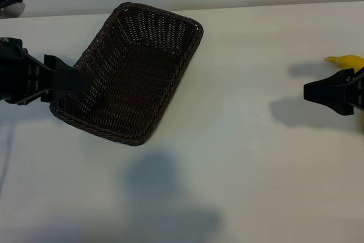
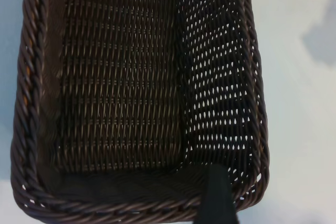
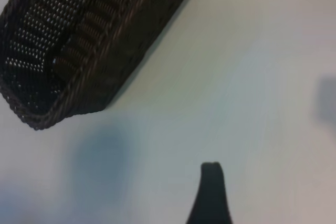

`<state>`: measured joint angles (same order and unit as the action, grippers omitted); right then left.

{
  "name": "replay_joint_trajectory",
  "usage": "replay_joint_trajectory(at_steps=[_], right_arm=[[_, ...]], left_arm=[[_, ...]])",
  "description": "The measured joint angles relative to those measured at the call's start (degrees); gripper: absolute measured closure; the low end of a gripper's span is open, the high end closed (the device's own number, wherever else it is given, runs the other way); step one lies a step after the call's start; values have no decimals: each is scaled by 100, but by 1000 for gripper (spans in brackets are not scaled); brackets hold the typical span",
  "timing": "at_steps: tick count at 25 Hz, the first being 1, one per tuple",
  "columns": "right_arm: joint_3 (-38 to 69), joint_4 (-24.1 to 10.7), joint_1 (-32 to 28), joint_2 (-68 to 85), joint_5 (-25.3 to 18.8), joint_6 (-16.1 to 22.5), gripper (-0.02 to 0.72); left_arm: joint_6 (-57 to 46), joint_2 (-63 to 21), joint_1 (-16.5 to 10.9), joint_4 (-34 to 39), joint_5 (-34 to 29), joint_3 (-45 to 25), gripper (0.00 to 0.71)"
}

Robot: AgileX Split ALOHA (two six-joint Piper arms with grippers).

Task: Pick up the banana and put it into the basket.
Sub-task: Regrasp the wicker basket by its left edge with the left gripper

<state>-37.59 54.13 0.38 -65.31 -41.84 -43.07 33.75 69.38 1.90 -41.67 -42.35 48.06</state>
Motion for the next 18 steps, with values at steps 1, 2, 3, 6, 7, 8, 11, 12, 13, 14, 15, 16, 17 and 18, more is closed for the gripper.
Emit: replay_joint_trajectory(at_steps=[1, 2, 3, 6, 7, 8, 11, 12, 13, 14, 15, 16, 17, 18], right_arm=[[0, 0, 0, 0, 0, 0, 120], [0, 0, 0, 0, 0, 0, 120], [0, 0, 0, 0, -3, 0, 120], [0, 0, 0, 0, -3, 0, 120], [0, 0, 0, 0, -3, 0, 120], [0, 0, 0, 0, -3, 0, 120], [0, 0, 0, 0, -3, 0, 120], [0, 0, 0, 0, -3, 0, 120], [0, 0, 0, 0, -3, 0, 120], [0, 0, 0, 0, -3, 0, 120], [0, 0, 0, 0, -3, 0, 120], [0, 0, 0, 0, -3, 0, 120], [0, 0, 0, 0, -3, 0, 120], [0, 0, 0, 0, -3, 0, 120]], left_arm=[[0, 0, 0, 10, 0, 0, 136], [0, 0, 0, 32, 0, 0, 136], [0, 0, 0, 49, 0, 0, 136], [0, 0, 0, 91, 0, 0, 136], [0, 0, 0, 92, 0, 0, 136], [0, 0, 0, 96, 0, 0, 136], [0, 0, 0, 102, 0, 0, 136], [0, 0, 0, 102, 0, 0, 136], [0, 0, 0, 102, 0, 0, 136], [0, 0, 0, 102, 0, 0, 136], [0, 0, 0, 102, 0, 0, 136], [0, 0, 0, 102, 0, 0, 136], [0, 0, 0, 102, 0, 0, 136], [-6, 0, 0, 102, 0, 0, 136]])
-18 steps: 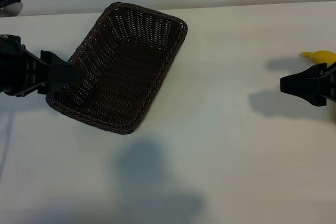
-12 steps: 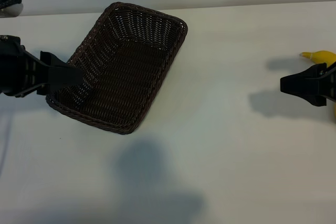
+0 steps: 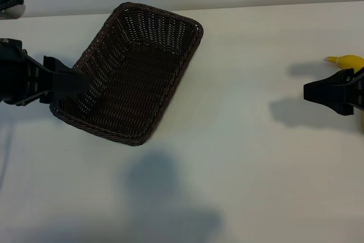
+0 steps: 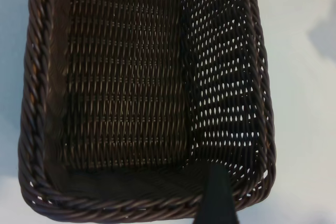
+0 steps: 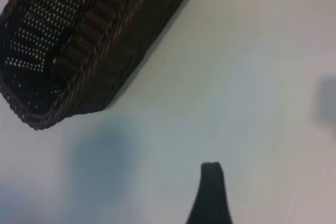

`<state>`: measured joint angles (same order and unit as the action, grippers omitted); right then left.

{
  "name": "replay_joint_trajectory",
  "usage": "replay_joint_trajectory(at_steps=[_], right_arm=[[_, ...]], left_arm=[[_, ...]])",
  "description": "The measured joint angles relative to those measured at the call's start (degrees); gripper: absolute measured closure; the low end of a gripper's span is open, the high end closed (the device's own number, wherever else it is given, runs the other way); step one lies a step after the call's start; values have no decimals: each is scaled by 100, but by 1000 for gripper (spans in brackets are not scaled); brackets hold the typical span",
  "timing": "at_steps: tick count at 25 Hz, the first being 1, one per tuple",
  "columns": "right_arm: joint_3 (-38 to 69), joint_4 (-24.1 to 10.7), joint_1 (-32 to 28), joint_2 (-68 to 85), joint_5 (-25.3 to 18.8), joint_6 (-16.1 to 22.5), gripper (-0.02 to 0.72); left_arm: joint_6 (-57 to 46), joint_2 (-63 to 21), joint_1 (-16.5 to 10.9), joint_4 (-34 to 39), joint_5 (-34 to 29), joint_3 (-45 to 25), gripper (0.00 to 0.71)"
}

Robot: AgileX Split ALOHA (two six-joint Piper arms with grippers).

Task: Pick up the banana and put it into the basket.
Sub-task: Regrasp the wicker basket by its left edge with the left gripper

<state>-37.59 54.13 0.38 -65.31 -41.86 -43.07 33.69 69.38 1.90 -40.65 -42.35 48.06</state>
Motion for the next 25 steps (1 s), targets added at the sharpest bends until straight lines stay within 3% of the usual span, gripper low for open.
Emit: replay_joint_trajectory(at_steps=[18, 21, 25], right_arm=[[0, 0, 0, 0, 16, 0, 120], [0, 0, 0, 0, 16, 0, 120], [0, 0, 0, 0, 16, 0, 120]], left_arm=[[-93, 0, 0, 0, -43, 0, 136], [-505, 0, 0, 0, -187, 4, 136], [-1915, 0, 0, 177, -255, 4, 136]])
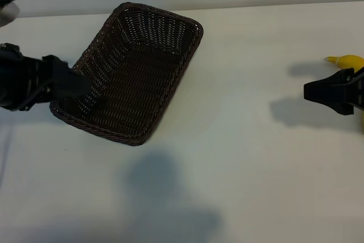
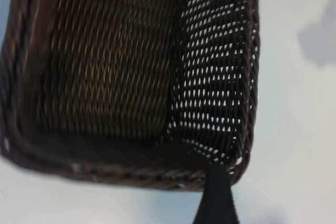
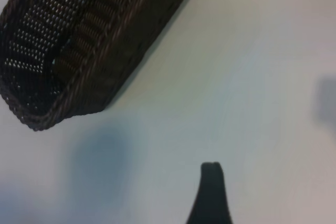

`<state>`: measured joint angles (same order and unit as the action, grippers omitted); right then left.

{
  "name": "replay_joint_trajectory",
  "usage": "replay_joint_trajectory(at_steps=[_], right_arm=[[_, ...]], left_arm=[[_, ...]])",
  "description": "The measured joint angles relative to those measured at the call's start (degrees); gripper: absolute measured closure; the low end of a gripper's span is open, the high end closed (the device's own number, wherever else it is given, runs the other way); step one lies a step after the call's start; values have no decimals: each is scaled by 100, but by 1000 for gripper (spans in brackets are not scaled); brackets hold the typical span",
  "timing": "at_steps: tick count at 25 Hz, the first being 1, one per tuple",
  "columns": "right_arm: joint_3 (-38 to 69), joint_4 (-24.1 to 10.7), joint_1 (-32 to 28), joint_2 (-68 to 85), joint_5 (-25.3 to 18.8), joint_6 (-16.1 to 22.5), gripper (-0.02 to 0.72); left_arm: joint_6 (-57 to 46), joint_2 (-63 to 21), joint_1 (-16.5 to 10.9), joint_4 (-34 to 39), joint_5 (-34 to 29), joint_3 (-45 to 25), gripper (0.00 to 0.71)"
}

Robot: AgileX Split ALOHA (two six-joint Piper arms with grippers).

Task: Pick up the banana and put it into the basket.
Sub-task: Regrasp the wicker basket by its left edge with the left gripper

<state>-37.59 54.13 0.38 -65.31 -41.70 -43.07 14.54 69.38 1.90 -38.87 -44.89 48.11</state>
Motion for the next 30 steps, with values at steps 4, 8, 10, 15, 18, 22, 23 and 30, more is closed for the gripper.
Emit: replay_joint_trajectory(at_steps=[4, 8, 10, 15, 18, 22, 23, 30], right_arm=[[0, 0, 0, 0, 0, 0, 120], [0, 0, 0, 0, 0, 0, 120], [0, 0, 0, 0, 0, 0, 120], [0, 0, 0, 0, 0, 0, 120], [0, 0, 0, 0, -5, 0, 120], [0, 0, 0, 0, -5, 0, 120], [0, 0, 0, 0, -5, 0, 120], [0, 0, 0, 0, -5, 0, 120]], left_arm=[[-1725, 0, 0, 585, 0, 2, 136], [-3324, 0, 0, 1153, 106, 2, 136], [-3886, 0, 0, 1331, 160, 2, 136], [-4815, 0, 0, 1507, 273, 2, 136], [-5280, 27, 0, 1511, 289, 2, 136], [-5560, 246, 0, 1518, 24, 2, 136], [-5582, 328, 4, 1518, -48, 2, 136], [-5832, 841, 22, 1532, -75, -77, 136]])
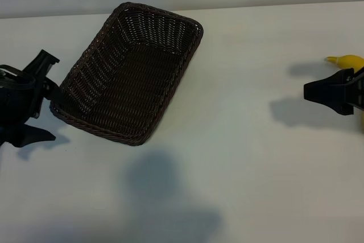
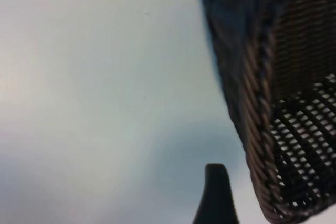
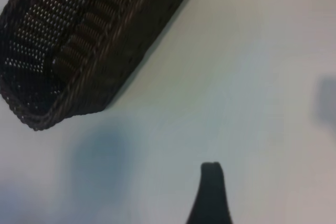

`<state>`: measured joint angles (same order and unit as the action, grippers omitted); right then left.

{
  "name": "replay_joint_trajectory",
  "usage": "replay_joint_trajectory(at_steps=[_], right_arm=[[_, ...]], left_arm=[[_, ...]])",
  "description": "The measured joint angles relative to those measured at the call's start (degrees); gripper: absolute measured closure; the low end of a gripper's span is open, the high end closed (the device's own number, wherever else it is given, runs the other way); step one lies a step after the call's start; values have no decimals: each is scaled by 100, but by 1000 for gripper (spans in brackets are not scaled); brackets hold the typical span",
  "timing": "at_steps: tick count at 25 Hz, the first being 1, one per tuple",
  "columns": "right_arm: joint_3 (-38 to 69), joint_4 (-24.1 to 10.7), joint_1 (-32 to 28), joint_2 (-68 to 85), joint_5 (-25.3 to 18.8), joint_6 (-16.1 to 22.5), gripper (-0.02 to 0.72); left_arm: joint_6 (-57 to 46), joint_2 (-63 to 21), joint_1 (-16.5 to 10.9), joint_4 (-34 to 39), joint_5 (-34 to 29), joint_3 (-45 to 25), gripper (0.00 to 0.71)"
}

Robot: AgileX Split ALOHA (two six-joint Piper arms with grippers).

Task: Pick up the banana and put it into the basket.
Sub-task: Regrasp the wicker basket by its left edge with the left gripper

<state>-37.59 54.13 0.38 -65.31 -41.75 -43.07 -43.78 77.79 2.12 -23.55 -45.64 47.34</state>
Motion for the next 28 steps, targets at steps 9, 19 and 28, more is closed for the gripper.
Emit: replay_joint_trajectory(at_steps=[9, 19, 28], right_arm=[[0, 0, 0, 0, 0, 0, 120], [0, 0, 0, 0, 0, 0, 120], [0, 0, 0, -4, 0, 0, 120]], left_arm=[[-28, 602, 245, 51, 369, -2, 136], [-250, 1166, 825, 40, 960, -2, 136], [-502, 1720, 843, 40, 1443, -2, 136]])
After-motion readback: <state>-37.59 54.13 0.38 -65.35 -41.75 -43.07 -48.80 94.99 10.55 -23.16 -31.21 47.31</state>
